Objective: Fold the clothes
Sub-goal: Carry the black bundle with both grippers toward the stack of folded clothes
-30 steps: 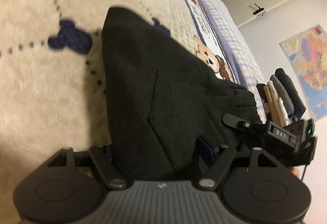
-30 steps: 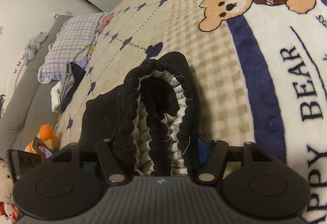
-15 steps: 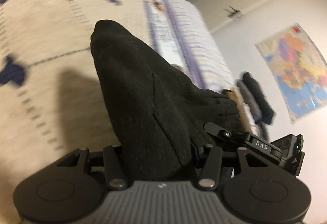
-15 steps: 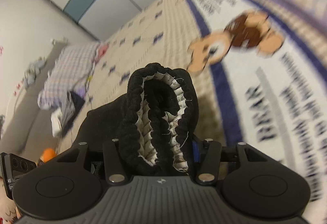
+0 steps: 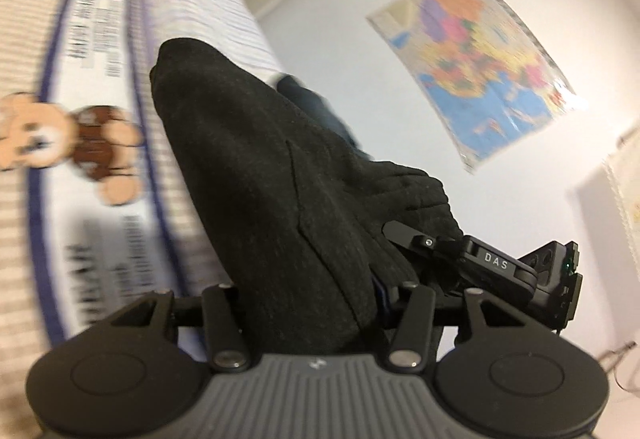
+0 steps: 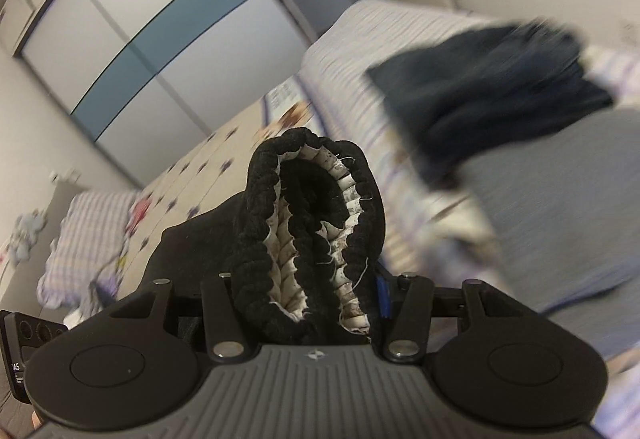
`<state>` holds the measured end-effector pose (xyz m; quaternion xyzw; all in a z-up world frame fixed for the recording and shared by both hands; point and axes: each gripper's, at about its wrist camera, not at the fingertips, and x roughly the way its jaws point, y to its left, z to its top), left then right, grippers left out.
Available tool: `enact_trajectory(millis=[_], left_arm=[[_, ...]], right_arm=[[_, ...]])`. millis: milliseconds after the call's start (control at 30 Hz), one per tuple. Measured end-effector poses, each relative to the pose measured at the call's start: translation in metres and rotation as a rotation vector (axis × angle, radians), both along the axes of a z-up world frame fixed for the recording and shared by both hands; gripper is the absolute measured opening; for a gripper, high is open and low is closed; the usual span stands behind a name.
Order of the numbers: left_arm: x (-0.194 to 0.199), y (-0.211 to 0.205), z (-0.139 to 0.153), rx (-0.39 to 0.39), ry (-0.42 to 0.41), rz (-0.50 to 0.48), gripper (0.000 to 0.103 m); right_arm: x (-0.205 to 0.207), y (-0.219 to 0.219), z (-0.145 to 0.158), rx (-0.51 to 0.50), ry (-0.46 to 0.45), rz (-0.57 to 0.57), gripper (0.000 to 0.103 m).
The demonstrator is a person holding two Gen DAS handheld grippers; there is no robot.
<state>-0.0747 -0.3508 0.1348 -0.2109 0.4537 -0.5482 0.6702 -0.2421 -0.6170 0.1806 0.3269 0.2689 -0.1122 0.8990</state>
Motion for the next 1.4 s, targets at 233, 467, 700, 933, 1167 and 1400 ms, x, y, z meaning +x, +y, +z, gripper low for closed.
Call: enact_trajectory(millis=[233, 467, 700, 933, 1167, 1400], left_arm=[[-0.035, -0.089, 0.033, -0.046, -0.025, -0.121, 0.052], [-0.055, -0.125, 0.063, -0.072, -0.017, -0.145, 0.052], [-0.069, -0.095, 0.09, -0.165, -0.076, -0.102, 0.052], [-0.07, -0.142, 0.095, -0.188, -0.084, -0.127, 0.052], [-0.077, -0.212, 0.049, -0.136, -0.044, -0.17, 0.052], [-0.089, -0.223, -0.018, -0.051, -0.073, -0.15, 0.052]], right_arm=[[-0.056, -0.081, 0.037, -0.017, -0.02, -0.095, 0.054], [-0.087, -0.119, 0.063, 0.0, -0.051, -0.126, 0.054], [-0.093, -0.117, 0.081, 0.019, -0.082, -0.062, 0.055], [-0.106, -0.141, 0.099, -0.049, -0.086, -0.115, 0.055], [-0.126, -0.194, 0.062, -0.06, -0.013, -0.227, 0.055], [-0.111, -0.228, -0.024, 0.037, 0.01, -0.226, 0.056]])
